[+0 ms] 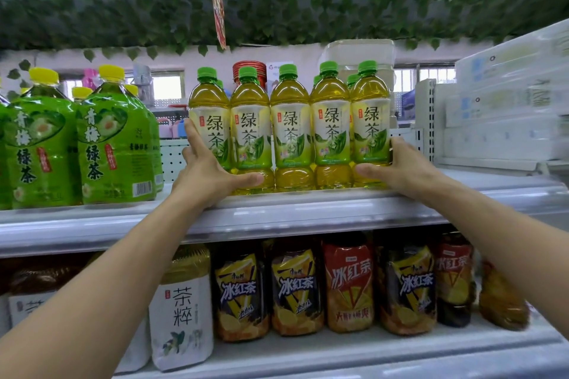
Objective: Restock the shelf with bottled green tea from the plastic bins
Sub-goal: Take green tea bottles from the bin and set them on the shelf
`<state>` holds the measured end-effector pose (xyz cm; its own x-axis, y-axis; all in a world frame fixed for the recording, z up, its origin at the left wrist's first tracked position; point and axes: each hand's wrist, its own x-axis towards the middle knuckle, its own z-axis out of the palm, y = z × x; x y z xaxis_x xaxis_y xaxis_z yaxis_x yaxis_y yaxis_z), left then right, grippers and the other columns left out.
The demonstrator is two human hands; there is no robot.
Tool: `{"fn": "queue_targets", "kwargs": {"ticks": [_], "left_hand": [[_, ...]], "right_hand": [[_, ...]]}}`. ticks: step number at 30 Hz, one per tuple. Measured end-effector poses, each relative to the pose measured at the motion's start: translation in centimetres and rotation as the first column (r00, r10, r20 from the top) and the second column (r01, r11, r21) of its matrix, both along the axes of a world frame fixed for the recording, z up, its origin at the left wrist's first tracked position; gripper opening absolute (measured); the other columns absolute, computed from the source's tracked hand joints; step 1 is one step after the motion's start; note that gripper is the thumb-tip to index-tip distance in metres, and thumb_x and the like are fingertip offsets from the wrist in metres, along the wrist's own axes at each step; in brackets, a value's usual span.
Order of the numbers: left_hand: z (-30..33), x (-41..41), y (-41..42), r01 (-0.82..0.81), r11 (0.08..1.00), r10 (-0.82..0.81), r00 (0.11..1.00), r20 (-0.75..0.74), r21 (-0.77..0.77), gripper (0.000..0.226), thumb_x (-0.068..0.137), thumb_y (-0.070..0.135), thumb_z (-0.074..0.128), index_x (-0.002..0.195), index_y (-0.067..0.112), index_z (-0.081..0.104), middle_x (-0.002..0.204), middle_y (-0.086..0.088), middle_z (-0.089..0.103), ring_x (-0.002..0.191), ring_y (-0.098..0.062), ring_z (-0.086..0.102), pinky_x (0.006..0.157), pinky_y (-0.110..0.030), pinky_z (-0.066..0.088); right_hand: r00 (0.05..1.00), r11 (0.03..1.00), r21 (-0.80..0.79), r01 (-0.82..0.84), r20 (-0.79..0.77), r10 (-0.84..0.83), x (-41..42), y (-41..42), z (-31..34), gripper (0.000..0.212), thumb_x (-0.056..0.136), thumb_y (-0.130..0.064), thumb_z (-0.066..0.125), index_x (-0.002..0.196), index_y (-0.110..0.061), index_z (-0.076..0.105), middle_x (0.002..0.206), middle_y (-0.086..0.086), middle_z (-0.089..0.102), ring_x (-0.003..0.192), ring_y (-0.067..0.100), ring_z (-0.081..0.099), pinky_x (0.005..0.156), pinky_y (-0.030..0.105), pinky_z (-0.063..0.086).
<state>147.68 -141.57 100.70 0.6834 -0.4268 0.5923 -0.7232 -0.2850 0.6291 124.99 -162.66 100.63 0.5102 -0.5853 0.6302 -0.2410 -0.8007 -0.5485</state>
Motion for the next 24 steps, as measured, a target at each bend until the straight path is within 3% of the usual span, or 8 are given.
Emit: {"fn": "queue_targets", "kwargs": {"ticks": [2,3,6,8,11,14,19,24], "left_hand": [[0.0,0.0,0.0,-0.001,1.0,0.001,1.0,0.001,0.0,0.156,0.06,0.053,0.09,0.148,0.03,-0.037,0.167,-0.014,-0.001,0.147,-0.038,0.028,0.115,-0.05,0.029],[0.0,-0.1,0.0,-0.002,1.0,0.002,1.0,-0.001,0.003,0.155,0.061,0.053,0.09,0.148,0.03,-0.037,0.167,-0.014,-0.002,0.147,-0.038,0.028,0.116,-0.05,0.029],[0.0,-0.1,0.0,-0.005,1.0,0.005,1.0,-0.003,0.009,0.155,0.061,0.052,0.089,0.148,0.03,-0.038,0.167,-0.015,-0.002,0.147,-0.039,0.029,0.115,-0.052,0.029],[0.0,-0.2,0.1,-0.003,1.0,0.003,1.0,-0.006,0.008,0.156,0.061,0.052,0.09,0.147,0.03,-0.038,0.167,-0.015,0.0,0.146,-0.04,0.029,0.115,-0.052,0.029],[0.0,-0.1,0.1,0.0,1.0,0.0,1.0,0.0,0.0,0.157,0.06,0.053,0.09,0.147,0.03,-0.039,0.166,-0.016,0.003,0.146,-0.04,0.029,0.115,-0.052,0.029],[0.0,-0.1,0.1,0.002,1.0,-0.002,1.0,0.005,-0.005,0.157,0.059,0.053,0.09,0.147,0.029,-0.039,0.166,-0.016,0.003,0.147,-0.039,0.027,0.116,-0.052,0.028],[0.0,-0.1,0.1,0.0,1.0,0.0,1.0,-0.003,-0.005,0.157,0.059,0.052,0.09,0.147,0.029,-0.039,0.165,-0.017,0.003,0.146,-0.04,0.028,0.116,-0.052,0.027],[0.1,-0.1,0.0,0.001,1.0,-0.001,1.0,0.007,0.006,0.156,0.06,0.051,0.09,0.148,0.028,-0.037,0.166,-0.016,0.002,0.146,-0.039,0.029,0.116,-0.05,0.028]], "right_hand": [[0.999,1.0,0.018,-0.007,-0.039,0.007,0.0,0.0,0.1,0.026,0.078,-0.036,0.081,0.088,-0.036,0.056,0.092,-0.018,0.064,0.091,0.004,0.061,0.088,0.029,0.045],[0.999,0.999,0.038,0.007,-0.054,-0.005,-0.1,0.1,0.2,0.037,0.072,-0.048,0.082,0.096,-0.034,0.057,0.095,-0.016,0.065,0.093,0.004,0.062,0.089,0.029,0.047],[0.997,0.998,0.064,0.001,-0.073,0.004,0.4,-0.5,0.0,0.102,0.047,-0.082,0.075,0.127,-0.025,0.048,0.115,-0.011,0.064,0.107,0.01,0.062,0.098,0.04,0.05],[0.991,0.997,0.048,0.068,-0.119,-0.062,0.8,0.6,-0.1,0.118,0.048,-0.084,0.073,0.136,-0.015,0.036,0.122,-0.007,0.057,0.115,0.018,0.056,0.098,0.045,0.047],[0.965,0.977,0.009,0.214,-0.161,-0.21,1.2,1.6,-0.2,0.118,0.063,-0.073,0.073,0.141,-0.002,0.019,0.13,0.004,0.053,0.121,0.028,0.052,0.091,0.042,0.044],[0.962,0.973,0.014,0.231,-0.151,-0.226,1.4,1.5,0.0,0.116,0.069,-0.065,0.075,0.143,0.001,0.016,0.135,0.007,0.053,0.123,0.029,0.051,0.09,0.043,0.043],[0.98,0.986,0.089,0.138,-0.153,-0.124,1.1,1.4,0.2,0.129,0.054,-0.075,0.076,0.144,-0.003,0.018,0.134,0.005,0.049,0.127,0.028,0.049,0.103,0.05,0.043],[0.965,0.974,0.042,0.221,-0.15,-0.213,1.3,1.7,0.0,0.106,0.072,-0.065,0.073,0.138,-0.002,0.021,0.136,0.009,0.052,0.124,0.03,0.051,0.093,0.044,0.044]]}}
